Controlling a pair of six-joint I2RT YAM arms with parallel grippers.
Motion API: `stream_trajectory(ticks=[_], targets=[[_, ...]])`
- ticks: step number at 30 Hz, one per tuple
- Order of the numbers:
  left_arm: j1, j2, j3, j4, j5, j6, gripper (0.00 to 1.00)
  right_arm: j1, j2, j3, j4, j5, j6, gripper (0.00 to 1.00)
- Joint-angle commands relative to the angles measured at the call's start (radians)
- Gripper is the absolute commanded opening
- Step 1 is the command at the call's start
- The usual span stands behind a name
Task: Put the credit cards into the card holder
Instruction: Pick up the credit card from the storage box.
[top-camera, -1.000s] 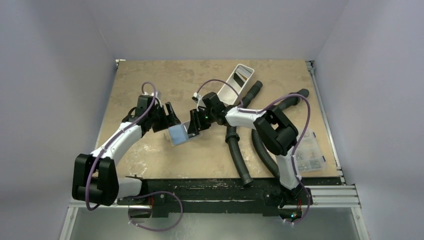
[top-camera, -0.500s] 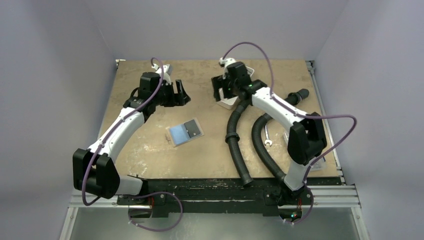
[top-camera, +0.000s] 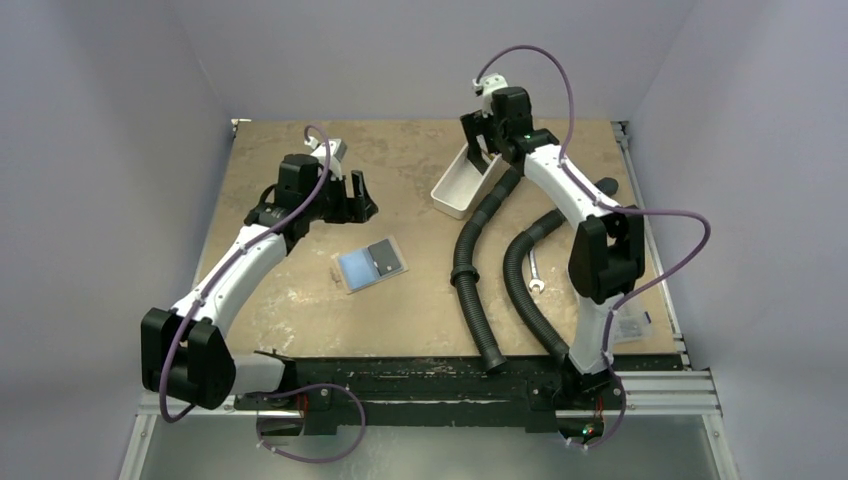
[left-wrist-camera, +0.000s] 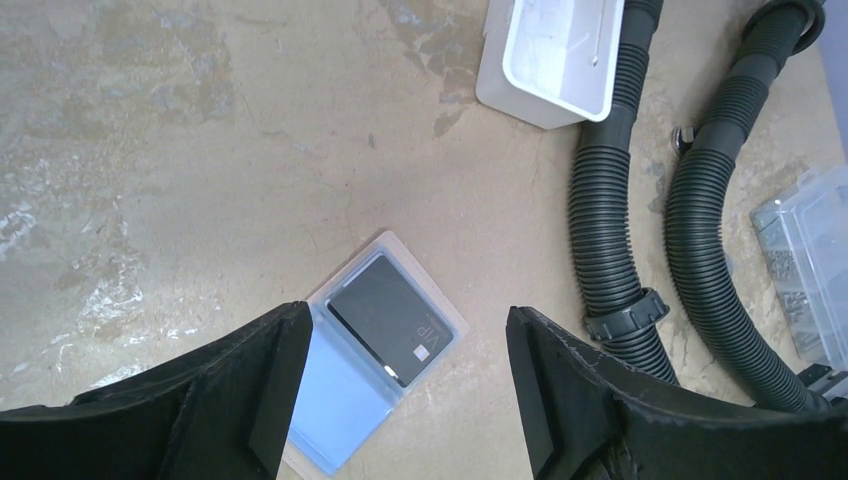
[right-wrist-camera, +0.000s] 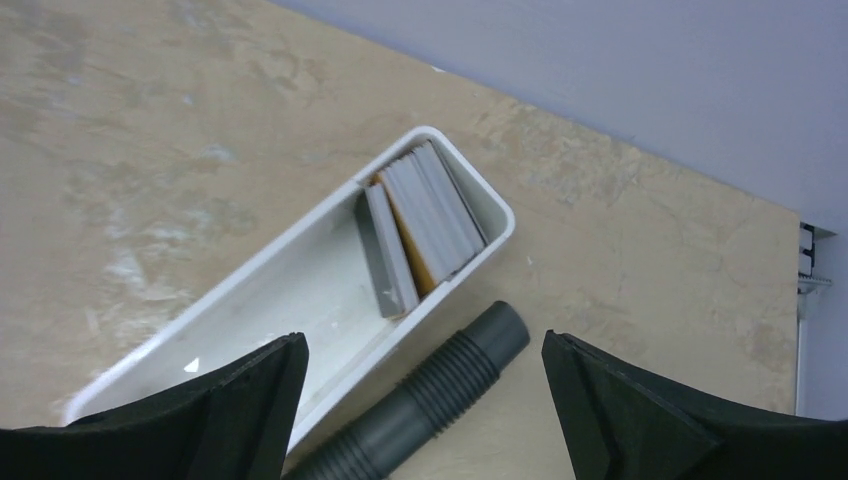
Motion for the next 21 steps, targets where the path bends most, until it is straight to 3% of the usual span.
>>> stream_trajectory(ticks=[1, 9, 15, 21], targets=[[-0.007, -0.052, -0.006, 0.044, -0.004, 0.023, 0.76, -0.072, 0.059, 0.082, -0.047, -0.151, -0.084, 0.99], [-0.025, -0.047, 0.000, 0.036, -0.012, 0.030, 0.76, -0.074, 0.220, 0.206, -0.130, -0.093, -0.208, 0.92], [-0.033, -0.011, 0.001, 0.041, 0.018, 0.022, 0.76, -0.050, 0.244, 0.167, -0.040, -0.051, -0.292, 0.91], [-0.032, 0.006, 0.006, 0.036, 0.024, 0.023, 0.76, 0.023, 0.343, 0.218, 0.007, 0.158, -0.399, 0.90]])
